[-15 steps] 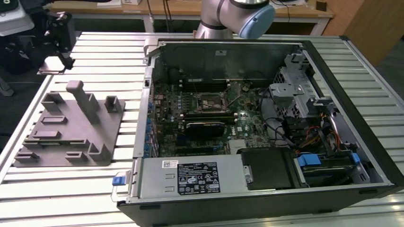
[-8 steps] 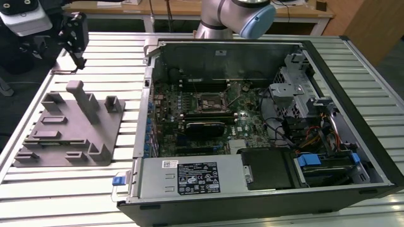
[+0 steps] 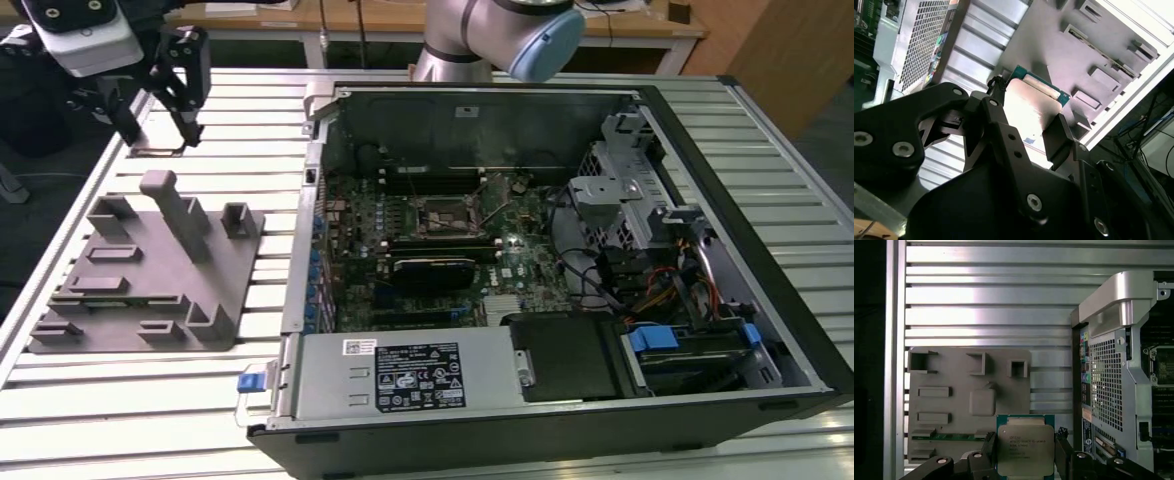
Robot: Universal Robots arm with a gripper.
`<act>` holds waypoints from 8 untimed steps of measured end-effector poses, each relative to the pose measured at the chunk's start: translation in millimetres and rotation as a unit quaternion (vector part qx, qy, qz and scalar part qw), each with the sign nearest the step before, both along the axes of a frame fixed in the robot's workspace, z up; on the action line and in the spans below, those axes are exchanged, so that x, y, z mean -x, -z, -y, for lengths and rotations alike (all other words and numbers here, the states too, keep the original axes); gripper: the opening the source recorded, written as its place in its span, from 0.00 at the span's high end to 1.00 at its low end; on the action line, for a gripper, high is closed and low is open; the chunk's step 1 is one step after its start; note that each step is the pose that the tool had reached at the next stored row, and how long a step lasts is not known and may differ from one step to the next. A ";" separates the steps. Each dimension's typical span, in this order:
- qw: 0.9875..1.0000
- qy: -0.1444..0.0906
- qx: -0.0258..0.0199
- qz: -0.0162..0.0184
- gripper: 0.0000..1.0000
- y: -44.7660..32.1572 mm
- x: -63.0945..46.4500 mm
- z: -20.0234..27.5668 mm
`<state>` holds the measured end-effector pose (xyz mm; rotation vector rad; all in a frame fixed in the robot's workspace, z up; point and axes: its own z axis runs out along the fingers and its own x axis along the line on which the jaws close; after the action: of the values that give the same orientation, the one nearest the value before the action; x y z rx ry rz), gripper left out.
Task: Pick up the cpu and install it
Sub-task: 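Pick up the cpu and move it towards the insertion slot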
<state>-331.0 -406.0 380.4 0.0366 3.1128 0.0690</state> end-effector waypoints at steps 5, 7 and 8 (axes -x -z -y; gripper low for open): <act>1.000 0.000 0.000 0.000 0.45 0.0 -9.7 0.0; 1.000 0.000 0.000 0.000 0.45 0.0 -13.5 0.0; 1.000 0.000 0.000 0.000 0.45 0.0 -15.4 0.0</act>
<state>-315.6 -406.0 380.4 0.0367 3.1128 0.0691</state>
